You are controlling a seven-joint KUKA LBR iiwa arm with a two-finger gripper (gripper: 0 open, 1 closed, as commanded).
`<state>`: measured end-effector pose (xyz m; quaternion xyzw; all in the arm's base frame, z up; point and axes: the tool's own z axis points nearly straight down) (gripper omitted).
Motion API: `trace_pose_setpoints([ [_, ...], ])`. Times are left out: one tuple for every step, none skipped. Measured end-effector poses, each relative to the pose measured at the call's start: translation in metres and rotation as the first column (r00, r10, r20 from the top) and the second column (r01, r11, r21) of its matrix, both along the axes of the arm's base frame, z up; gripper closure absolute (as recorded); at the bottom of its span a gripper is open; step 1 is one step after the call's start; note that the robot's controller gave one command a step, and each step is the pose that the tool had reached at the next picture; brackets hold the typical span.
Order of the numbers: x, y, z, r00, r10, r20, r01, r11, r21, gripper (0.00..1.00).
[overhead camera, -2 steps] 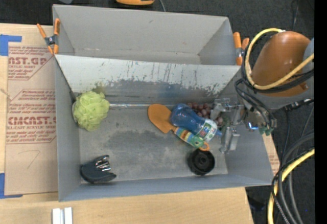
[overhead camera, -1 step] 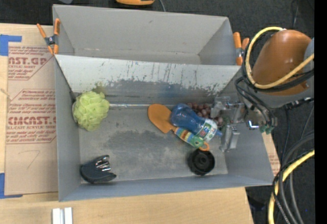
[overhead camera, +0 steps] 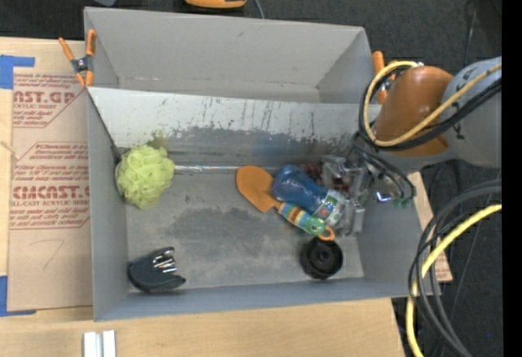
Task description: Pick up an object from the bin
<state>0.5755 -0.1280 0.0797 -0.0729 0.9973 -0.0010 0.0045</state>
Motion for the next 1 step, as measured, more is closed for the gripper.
trace_pose_setpoints([
  [0.0069, 0.0026, -0.0160, 1.000, -0.001, 0.007, 0.001, 1.000, -0.001, 0.00],
])
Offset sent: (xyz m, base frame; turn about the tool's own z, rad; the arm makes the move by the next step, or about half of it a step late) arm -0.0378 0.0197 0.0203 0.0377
